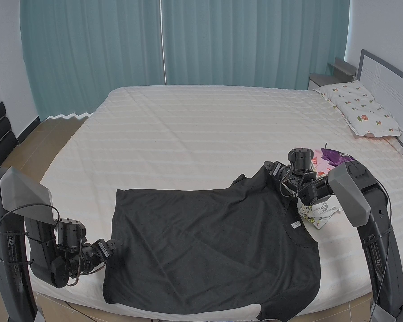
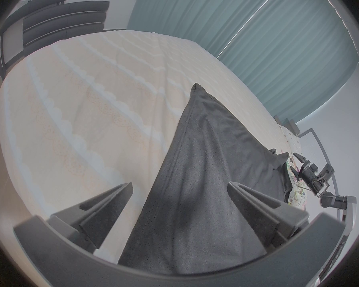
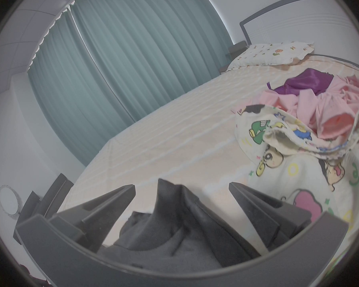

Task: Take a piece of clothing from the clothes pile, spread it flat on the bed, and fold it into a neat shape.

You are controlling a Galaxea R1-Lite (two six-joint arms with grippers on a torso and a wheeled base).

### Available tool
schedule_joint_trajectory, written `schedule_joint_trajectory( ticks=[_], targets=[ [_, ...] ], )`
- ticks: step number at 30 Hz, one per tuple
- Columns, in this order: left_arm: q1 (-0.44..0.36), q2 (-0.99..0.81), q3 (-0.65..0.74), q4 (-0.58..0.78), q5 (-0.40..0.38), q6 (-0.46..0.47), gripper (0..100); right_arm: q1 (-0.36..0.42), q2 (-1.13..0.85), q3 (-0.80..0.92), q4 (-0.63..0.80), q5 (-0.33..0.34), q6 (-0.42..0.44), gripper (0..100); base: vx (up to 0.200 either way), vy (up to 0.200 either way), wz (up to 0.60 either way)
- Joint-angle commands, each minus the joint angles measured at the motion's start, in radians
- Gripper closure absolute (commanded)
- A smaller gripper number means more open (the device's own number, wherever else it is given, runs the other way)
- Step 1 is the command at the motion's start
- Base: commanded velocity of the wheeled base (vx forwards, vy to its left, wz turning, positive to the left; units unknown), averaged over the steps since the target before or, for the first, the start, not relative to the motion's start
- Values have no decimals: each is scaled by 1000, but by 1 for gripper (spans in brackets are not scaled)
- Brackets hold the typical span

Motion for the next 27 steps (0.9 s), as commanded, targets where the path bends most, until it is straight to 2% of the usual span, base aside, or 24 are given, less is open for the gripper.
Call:
schedule_joint_trajectory(
  ticks=[1, 5, 13, 14, 19, 27],
  targets=[
    [-1, 4, -1, 0, 0, 0, 0, -7, -26, 53, 1, 13, -6, 0, 0, 0, 0],
    [-1, 6, -1, 0, 0, 0, 0, -24, -26, 79, 10, 39, -52, 0, 0, 0, 0],
    [-1, 6, -1, 0, 0, 0, 0, -42, -26, 116, 10, 43, -63, 0, 0, 0, 0],
    [-1, 6, -2, 0, 0, 0, 0, -42, -30, 130, 10, 46, -64, 100, 0, 0, 0],
    [-1, 6, -2, 0, 0, 0, 0, -46, -33, 165, -3, 65, -63, 100, 0, 0, 0],
    [-1, 10, -2, 0, 0, 0, 0, -98, -43, 157, -3, 59, -55, 100, 0, 0, 0]
  ],
)
